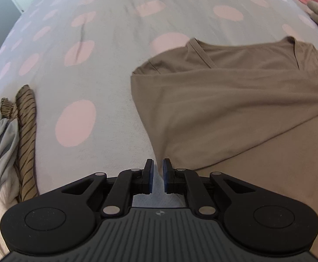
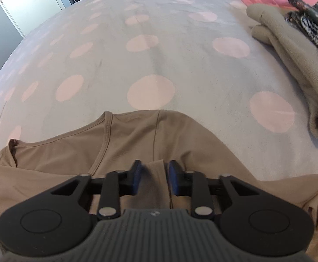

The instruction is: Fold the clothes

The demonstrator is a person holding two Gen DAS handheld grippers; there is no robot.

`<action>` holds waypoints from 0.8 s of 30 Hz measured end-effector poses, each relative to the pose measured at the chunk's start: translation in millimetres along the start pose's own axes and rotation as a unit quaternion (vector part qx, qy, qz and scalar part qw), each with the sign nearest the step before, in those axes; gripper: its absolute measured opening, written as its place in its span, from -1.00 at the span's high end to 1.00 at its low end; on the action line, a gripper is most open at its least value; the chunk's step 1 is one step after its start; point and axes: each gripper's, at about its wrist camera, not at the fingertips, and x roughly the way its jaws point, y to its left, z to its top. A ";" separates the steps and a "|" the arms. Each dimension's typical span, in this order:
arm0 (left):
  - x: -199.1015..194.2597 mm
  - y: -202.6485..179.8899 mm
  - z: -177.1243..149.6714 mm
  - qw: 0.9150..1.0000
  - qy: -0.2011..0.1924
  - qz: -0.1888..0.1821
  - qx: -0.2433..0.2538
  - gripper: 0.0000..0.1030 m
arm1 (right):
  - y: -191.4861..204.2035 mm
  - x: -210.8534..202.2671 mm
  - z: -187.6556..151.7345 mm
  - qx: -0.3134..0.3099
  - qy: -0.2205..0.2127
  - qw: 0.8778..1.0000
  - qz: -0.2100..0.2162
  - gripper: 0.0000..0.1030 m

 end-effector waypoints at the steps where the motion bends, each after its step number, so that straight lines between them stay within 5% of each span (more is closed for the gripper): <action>1: 3.1 -0.2 0.9 1.000 0.005 -0.001 0.004 0.89 | 1.6 1.0 0.5 -0.005 -0.002 1.000 -0.004 0.91; 7: -4.3 6.3 -0.4 1.000 0.004 -0.002 -0.001 0.89 | 2.2 3.4 7.6 -0.021 -0.030 0.998 -0.045 0.90; 11: -10.6 11.0 -1.6 1.000 0.002 -0.002 -0.007 0.89 | -6.4 -5.1 10.8 -0.009 -0.040 0.997 -0.060 0.41; 19: -25.0 21.1 -4.8 1.000 -0.006 -0.003 -0.018 0.88 | -43.2 -44.4 -3.3 -0.003 -0.054 0.994 -0.100 0.32; 24: -44.2 24.3 -12.1 0.999 -0.033 -0.007 -0.012 0.88 | -78.0 -66.6 -20.6 0.007 -0.058 0.989 -0.135 0.05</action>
